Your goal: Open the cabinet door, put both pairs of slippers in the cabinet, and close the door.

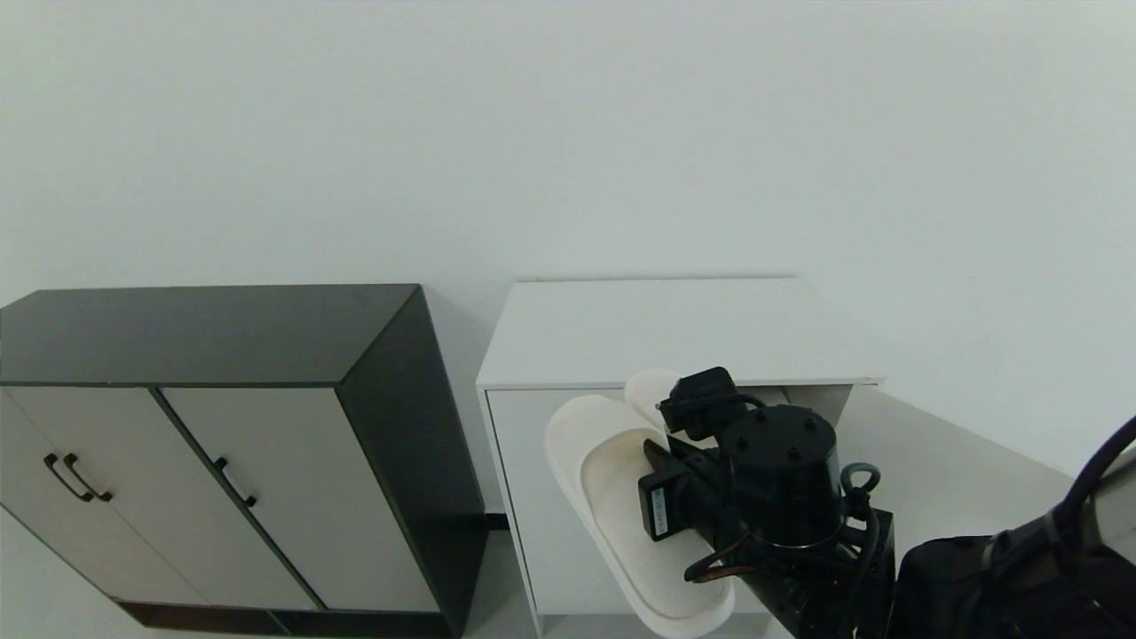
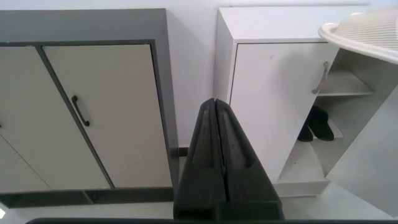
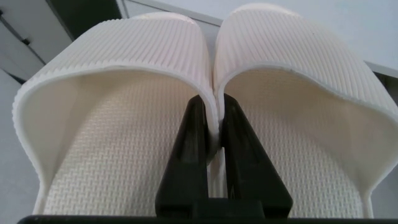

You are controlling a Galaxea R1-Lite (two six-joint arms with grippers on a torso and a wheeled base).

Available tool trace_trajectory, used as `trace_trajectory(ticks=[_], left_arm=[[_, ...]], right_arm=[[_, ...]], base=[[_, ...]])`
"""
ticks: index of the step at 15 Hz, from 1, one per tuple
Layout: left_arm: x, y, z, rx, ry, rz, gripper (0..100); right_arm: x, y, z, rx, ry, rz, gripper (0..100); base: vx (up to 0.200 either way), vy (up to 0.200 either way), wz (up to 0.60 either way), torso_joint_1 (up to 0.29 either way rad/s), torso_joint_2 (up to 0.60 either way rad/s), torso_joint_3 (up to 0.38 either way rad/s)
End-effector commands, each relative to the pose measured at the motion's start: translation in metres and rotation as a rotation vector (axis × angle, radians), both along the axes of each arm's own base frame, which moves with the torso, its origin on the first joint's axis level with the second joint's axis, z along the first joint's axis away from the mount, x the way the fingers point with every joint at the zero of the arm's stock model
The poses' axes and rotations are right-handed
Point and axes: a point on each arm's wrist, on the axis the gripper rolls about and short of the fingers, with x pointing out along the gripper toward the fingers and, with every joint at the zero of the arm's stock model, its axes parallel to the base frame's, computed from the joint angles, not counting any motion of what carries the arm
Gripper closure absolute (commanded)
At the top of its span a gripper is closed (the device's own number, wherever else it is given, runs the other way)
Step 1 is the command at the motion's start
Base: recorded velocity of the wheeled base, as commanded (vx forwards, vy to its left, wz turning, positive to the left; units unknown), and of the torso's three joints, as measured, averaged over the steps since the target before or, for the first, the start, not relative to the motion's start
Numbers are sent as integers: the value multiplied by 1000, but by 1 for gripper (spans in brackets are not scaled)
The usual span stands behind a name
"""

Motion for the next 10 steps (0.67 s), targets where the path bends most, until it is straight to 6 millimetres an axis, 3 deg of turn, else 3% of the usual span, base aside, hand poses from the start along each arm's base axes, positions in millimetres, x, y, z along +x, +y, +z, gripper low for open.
trace_trajectory(ticks=[1,4,10], left_arm=[[0,0,0,0,-1,2,100],[0,0,0,0,-1,2,100],[0,0,0,0,1,2,100]], right_arm=[[0,0,-1,-3,2,0,100],[1,0,-2,-4,2,-3,100],[0,0,-2,-7,4,-2,100]], base=[[0,0,0,0,0,0],[0,0,0,0,0,0],[0,-200,0,11,2,3]])
